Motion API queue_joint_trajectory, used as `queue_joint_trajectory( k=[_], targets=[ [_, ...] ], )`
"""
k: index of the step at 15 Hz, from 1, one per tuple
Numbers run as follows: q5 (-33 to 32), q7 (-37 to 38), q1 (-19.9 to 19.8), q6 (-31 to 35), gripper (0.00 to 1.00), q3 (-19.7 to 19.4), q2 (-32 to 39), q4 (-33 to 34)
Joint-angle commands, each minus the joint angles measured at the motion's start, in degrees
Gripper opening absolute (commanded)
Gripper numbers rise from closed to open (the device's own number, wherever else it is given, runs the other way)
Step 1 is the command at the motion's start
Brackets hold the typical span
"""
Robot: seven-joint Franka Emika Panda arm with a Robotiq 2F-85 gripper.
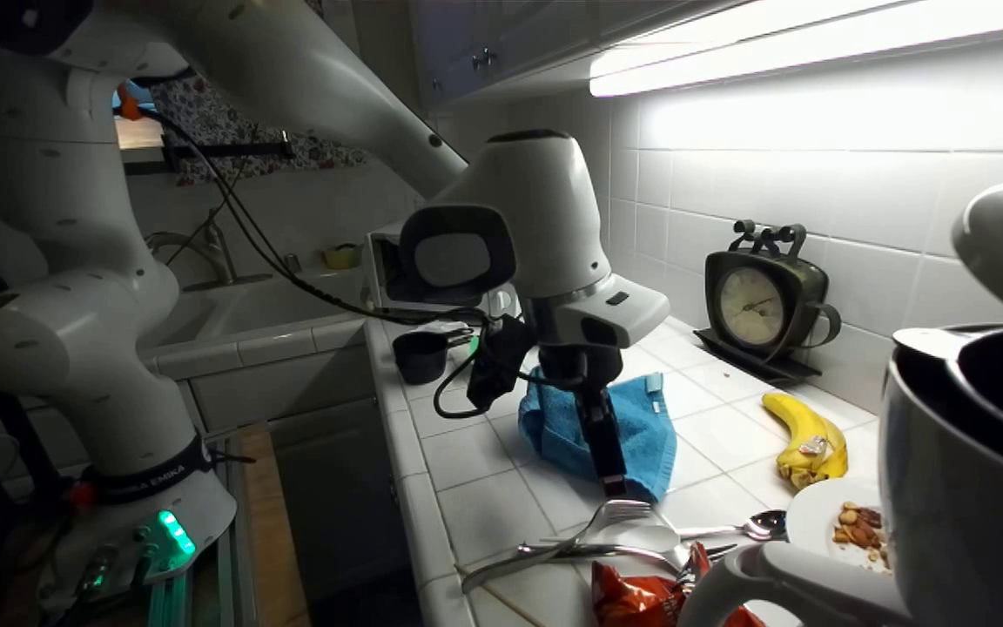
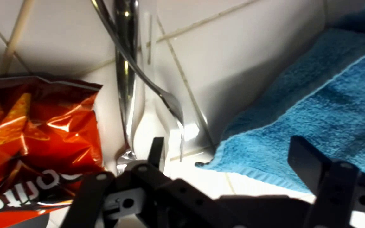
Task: Remove the fork from underneath the table
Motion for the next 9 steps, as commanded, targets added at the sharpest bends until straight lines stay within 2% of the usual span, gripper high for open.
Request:
queue_joint_trajectory(
  k=[1, 3, 9],
  targets=[
    [4.21, -2.62, -0.48, -0.06, 0.75, 1.64, 1.39, 0.75],
    [3.86, -1.85, -0.28, -1.24, 0.69, 1.85, 2.21, 1.28],
    [1.99, -0.46, 0.05, -2.54, 0.25, 1.62, 2.40, 1.89]
  ],
)
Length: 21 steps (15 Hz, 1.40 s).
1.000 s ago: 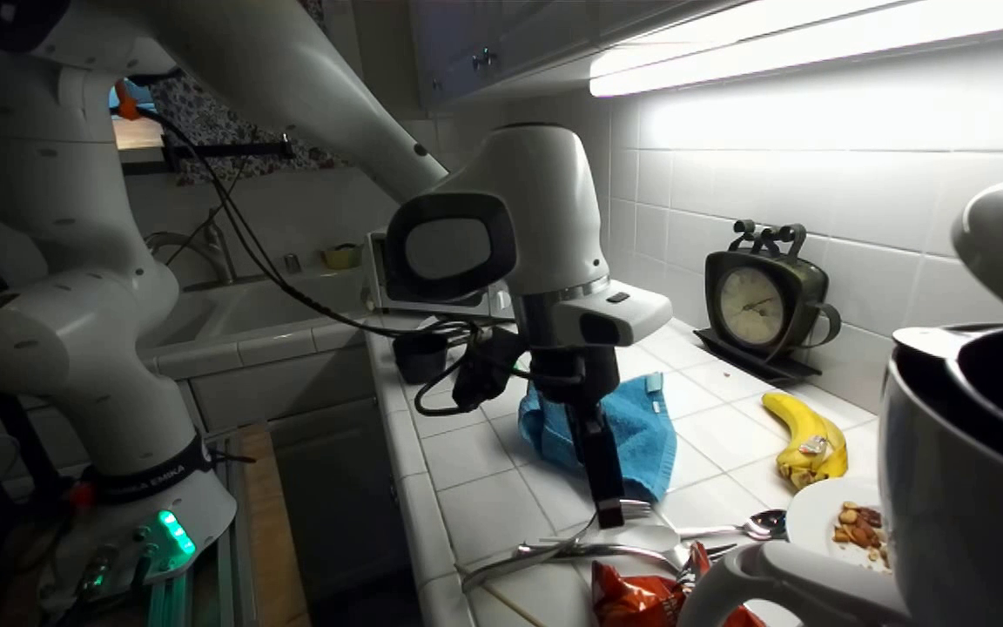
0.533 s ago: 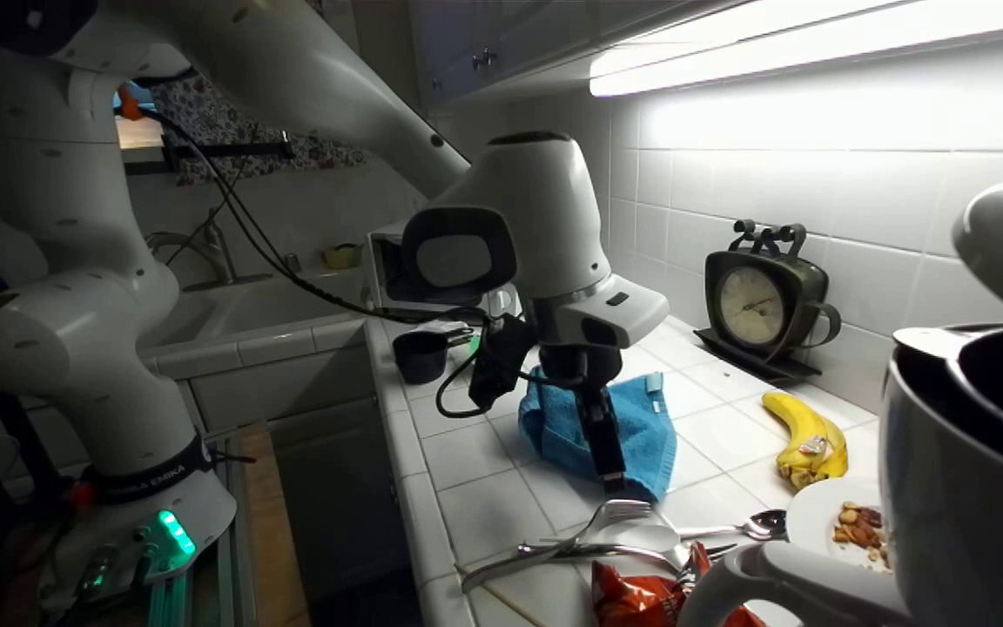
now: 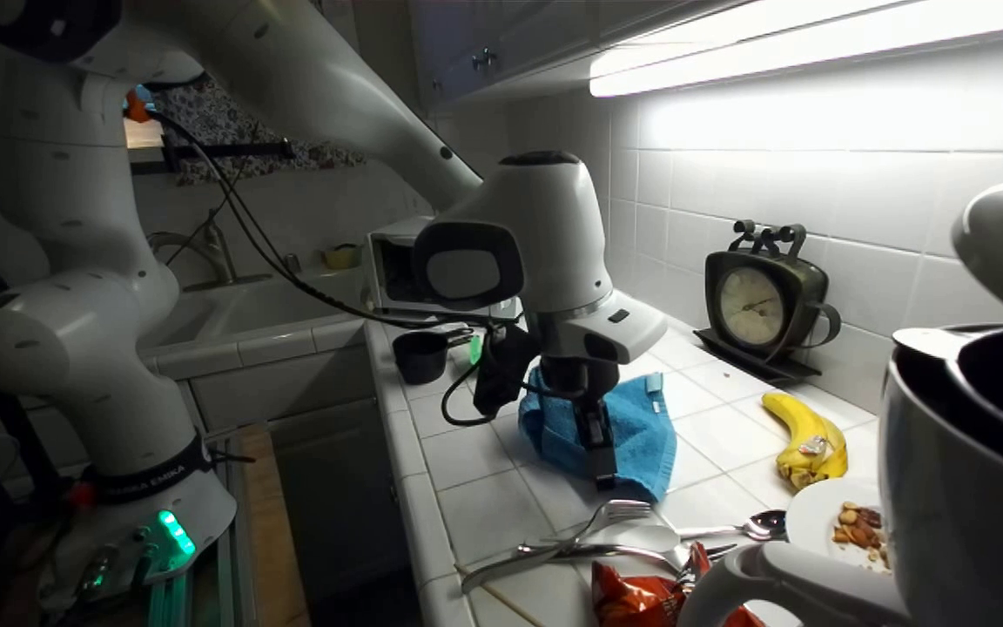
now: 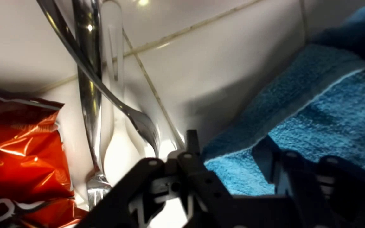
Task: Remove the fork from underneath the table
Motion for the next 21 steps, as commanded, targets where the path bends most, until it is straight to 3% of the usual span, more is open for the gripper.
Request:
queue_joint_trajectory(
  k=[1, 4, 21],
  targets=[
    [-0.50, 0.40, 0.18, -1.47, 0.19, -0.14, -0.32, 1.28],
    [-1.23, -0.25, 0.77, -1.22, 0.02, 0.05, -3.35, 0.46],
    [-13.26, -0.88, 3.86, -4.17, 0.04, -0.66, -16.42, 4.42]
  ],
)
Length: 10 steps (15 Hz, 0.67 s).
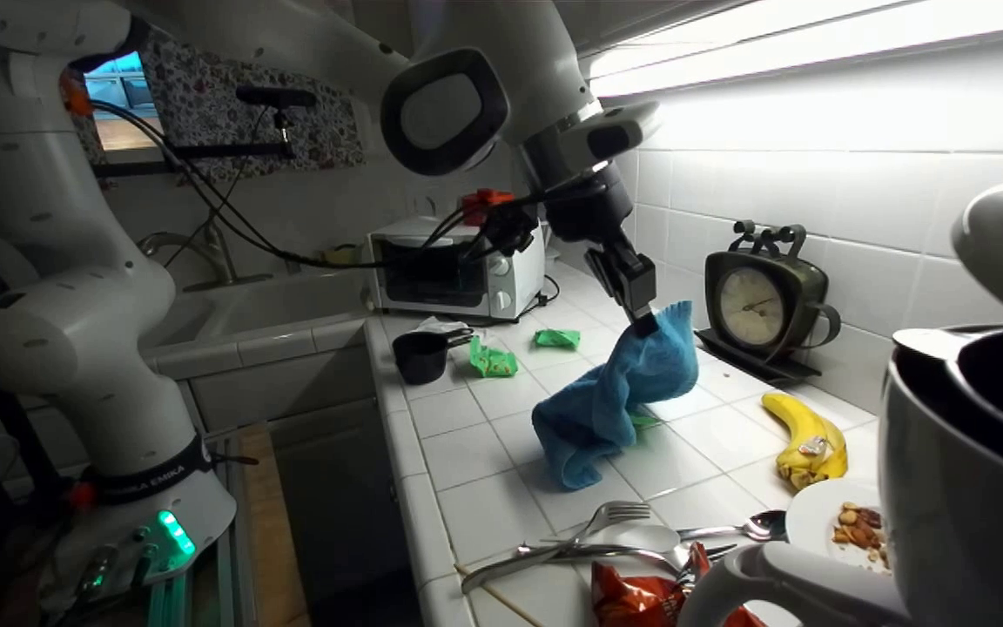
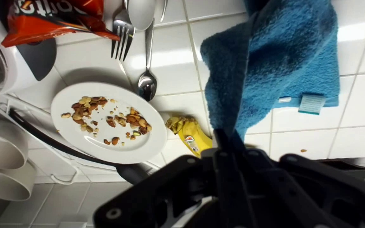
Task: Remove the fork from underneath the table
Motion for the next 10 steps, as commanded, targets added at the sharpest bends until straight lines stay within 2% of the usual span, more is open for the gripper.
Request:
queue_joint_trajectory(
  k=[1, 10],
  targets=[
    [-2.22, -0.82, 0.91, -3.35, 0.04, -0.46, -2.70, 1.93],
    [-4.50, -0.42, 2.51, -8.11, 0.04, 0.22, -4.21, 8.54]
  ],
)
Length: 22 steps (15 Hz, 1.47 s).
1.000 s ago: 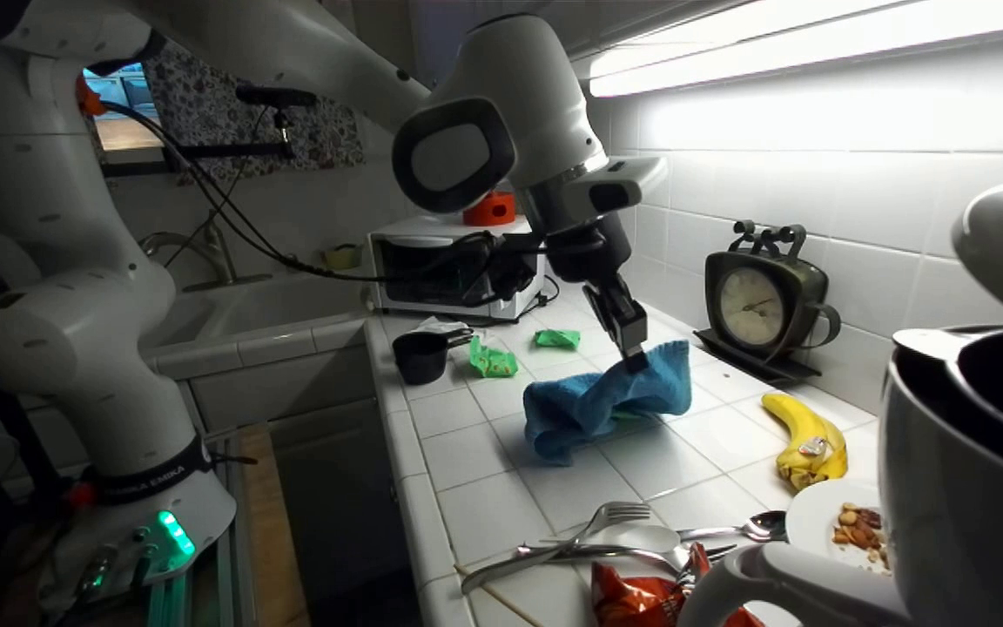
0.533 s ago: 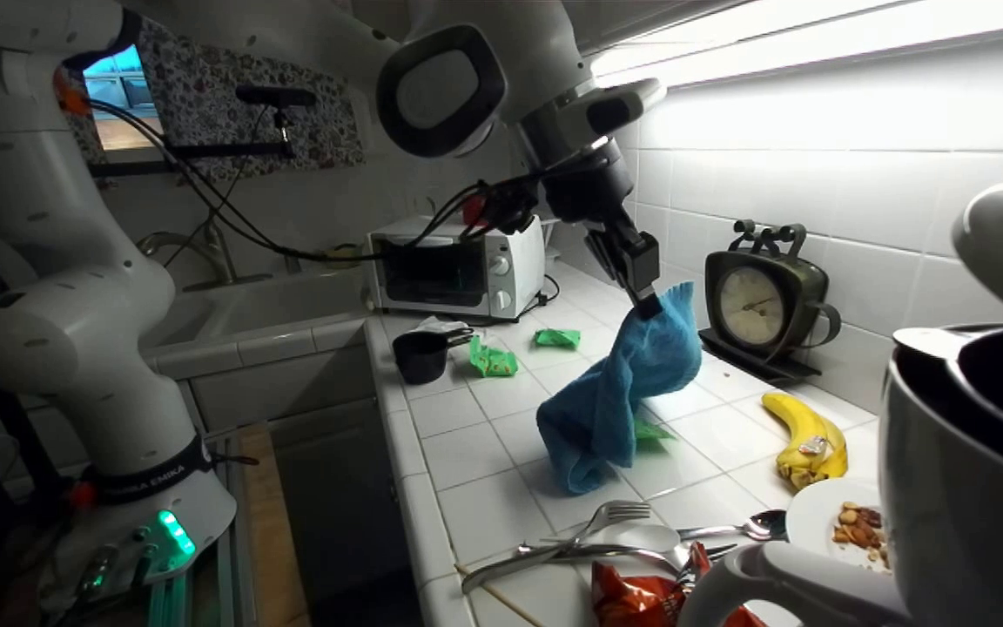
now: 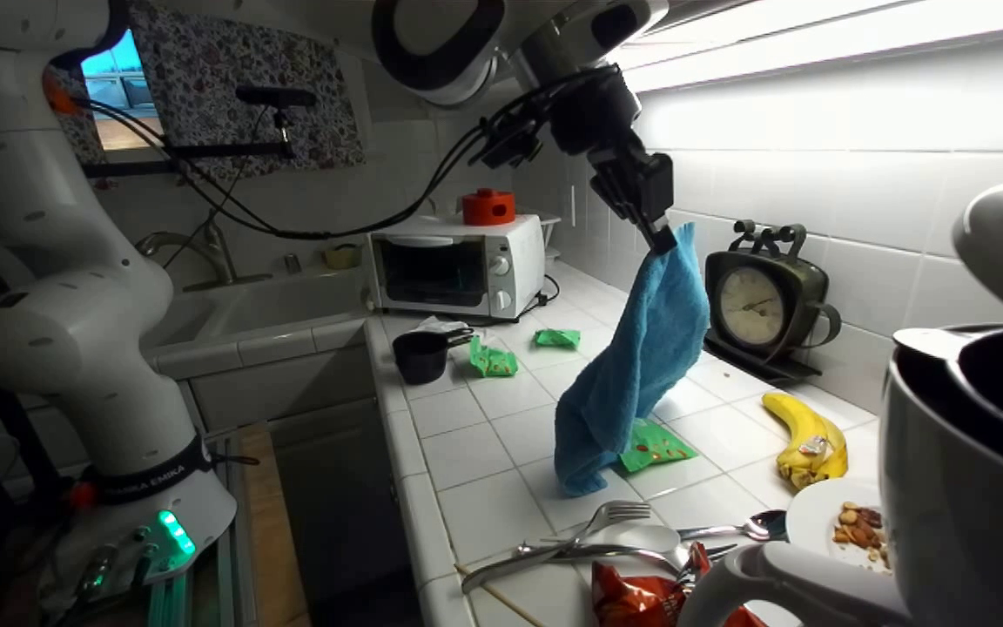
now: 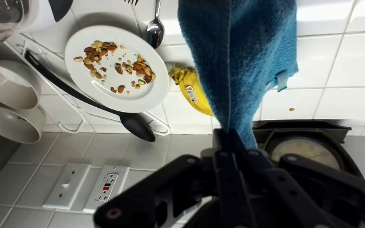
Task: Remove the fork from underneath the table
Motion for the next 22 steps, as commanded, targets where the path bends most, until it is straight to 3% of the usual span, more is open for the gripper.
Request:
queue_joint_trajectory(
  k=[1, 22],
  targets=[
    [-1.78, 0.02, 1.04, -3.39, 0.04, 0.17, -1.07, 2.69],
    [1.38, -7.18, 8.98, -14.87, 0.04, 4.75, -2.38, 11.64]
  ],
)
